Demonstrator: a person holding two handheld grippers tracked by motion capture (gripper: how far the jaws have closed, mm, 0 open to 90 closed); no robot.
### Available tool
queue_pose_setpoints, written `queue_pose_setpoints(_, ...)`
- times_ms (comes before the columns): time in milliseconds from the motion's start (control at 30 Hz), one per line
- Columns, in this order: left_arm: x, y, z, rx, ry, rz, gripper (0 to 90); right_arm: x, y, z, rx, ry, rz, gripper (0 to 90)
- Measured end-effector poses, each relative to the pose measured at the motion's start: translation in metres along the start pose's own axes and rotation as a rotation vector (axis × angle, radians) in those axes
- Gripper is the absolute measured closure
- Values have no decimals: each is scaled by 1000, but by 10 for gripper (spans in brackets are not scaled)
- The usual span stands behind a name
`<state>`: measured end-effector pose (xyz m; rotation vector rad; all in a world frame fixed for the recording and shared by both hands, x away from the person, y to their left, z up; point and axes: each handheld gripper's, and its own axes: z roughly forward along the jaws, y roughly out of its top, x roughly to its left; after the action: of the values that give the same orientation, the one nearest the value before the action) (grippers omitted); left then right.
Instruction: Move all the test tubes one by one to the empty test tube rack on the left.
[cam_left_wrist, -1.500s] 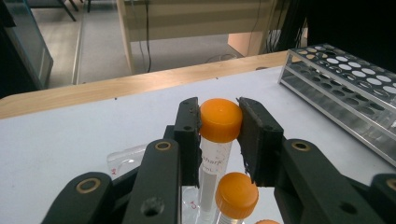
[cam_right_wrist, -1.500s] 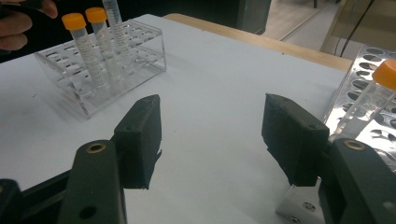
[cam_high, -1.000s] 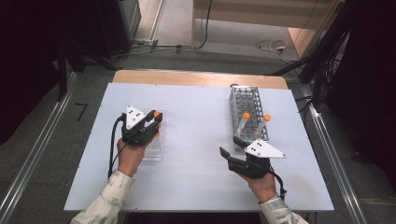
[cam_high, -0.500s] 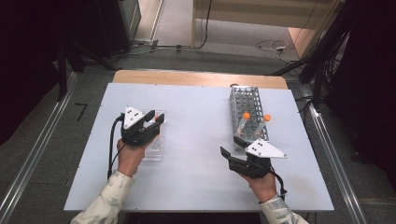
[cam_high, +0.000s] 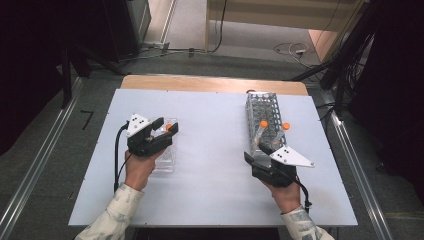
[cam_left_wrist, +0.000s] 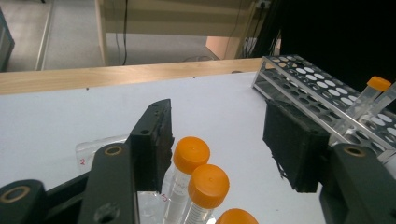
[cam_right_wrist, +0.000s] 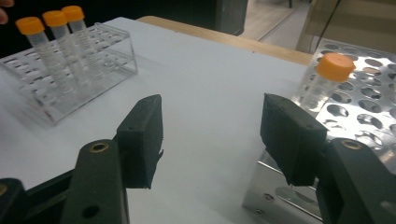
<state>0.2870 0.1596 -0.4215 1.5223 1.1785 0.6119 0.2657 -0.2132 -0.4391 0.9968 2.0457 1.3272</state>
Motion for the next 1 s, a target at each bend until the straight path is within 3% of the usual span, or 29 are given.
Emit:
queue_pose_setpoints(267,-1,1,-4,-11,-6,-7,330,-24,-3,0,-4,-100,26,388)
queue_pose_setpoints(500,-2,1,-6,-15,-8,-6,330,-45,-4,1,-3,-171,65,393)
queue_pose_setpoints(1000,-3,1,-6,-25,-10,-8,331,-76,-11,10,16,-301,102,442)
